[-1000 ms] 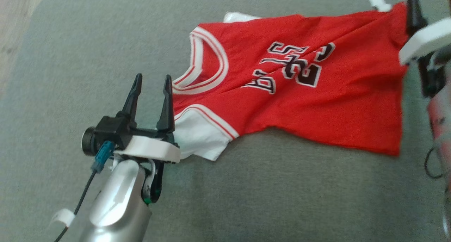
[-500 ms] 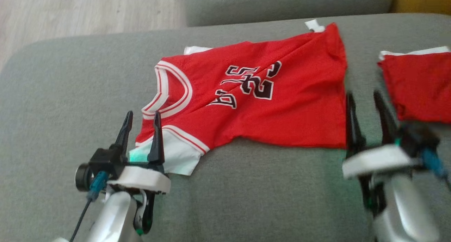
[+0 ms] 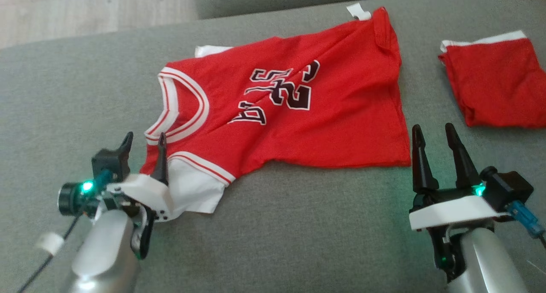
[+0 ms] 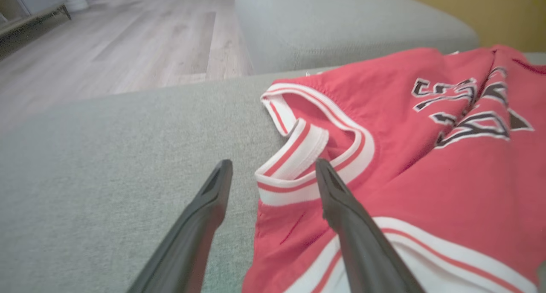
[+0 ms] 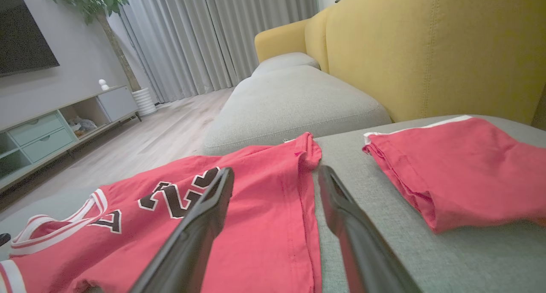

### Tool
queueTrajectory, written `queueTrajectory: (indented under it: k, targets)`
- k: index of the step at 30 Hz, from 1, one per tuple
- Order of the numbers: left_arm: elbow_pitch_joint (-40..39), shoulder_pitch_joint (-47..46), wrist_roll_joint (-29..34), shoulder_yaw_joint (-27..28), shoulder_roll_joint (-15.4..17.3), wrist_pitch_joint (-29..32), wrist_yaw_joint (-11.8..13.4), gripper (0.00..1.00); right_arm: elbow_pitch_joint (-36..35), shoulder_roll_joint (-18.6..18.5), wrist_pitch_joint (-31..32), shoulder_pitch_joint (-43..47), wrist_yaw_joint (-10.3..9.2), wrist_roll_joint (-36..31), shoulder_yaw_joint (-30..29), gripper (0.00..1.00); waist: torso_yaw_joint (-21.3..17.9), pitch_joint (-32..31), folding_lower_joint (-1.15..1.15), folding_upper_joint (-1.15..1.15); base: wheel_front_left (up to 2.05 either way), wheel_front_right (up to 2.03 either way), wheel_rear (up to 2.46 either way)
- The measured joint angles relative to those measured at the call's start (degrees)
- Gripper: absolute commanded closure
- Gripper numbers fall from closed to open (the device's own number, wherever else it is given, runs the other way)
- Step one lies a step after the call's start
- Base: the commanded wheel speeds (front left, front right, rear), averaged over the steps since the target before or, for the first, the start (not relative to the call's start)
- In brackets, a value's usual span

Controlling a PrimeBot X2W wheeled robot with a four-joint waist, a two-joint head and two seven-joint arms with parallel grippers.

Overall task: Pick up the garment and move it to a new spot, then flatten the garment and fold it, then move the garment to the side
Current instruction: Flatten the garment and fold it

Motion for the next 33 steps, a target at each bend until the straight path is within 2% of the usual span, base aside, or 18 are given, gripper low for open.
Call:
queueTrajectory:
  k: [6,13,16,17,18,25,33]
  targets:
    - [6.27,-4.47,0.76,-1.58,1.88,5.75,-3.04,0.00,0.36,0.03,0.01,-0.01,0.00,0.80,0.43,0.00,-1.73,2.46,0.00,0.00,0.00,0.00,0.00]
    - [10.36,-8.03,1.42,-2.80,3.75,6.89,-4.31,0.00,1.32,0.05,-0.02,-0.75,0.00,1.07,0.49,0.00,-3.38,4.23,0.00,0.00,0.00,0.00,0.00]
    - [11.67,-9.82,1.30,-3.31,4.12,8.15,-6.54,0.00,1.40,0.05,-0.09,-1.82,0.00,1.31,0.73,0.00,-4.04,4.77,0.00,0.00,0.00,0.00,0.00]
    - [11.83,-10.27,1.10,-3.66,4.16,8.38,-7.16,0.54,1.52,0.05,-0.10,-2.08,0.00,1.32,0.83,0.00,-4.27,4.92,0.00,0.00,0.00,0.00,0.00]
    - [11.87,-10.62,0.63,-4.01,4.17,8.38,-7.61,1.00,1.66,0.07,-0.10,-2.34,0.00,1.40,0.90,0.00,-4.50,5.04,0.00,0.00,0.00,0.00,0.00]
    - [11.36,-13.05,-1.46,-4.81,4.44,5.68,-8.76,1.00,2.43,0.07,-0.18,-2.52,0.00,1.82,1.32,0.00,-5.70,5.47,0.00,0.00,0.00,0.00,0.00]
    - [11.85,-24.27,-2.21,-2.91,5.71,1.53,-8.11,1.00,3.02,0.08,-0.33,-5.15,0.00,3.34,3.77,0.00,-7.60,7.16,0.00,0.00,0.00,0.00,0.00]
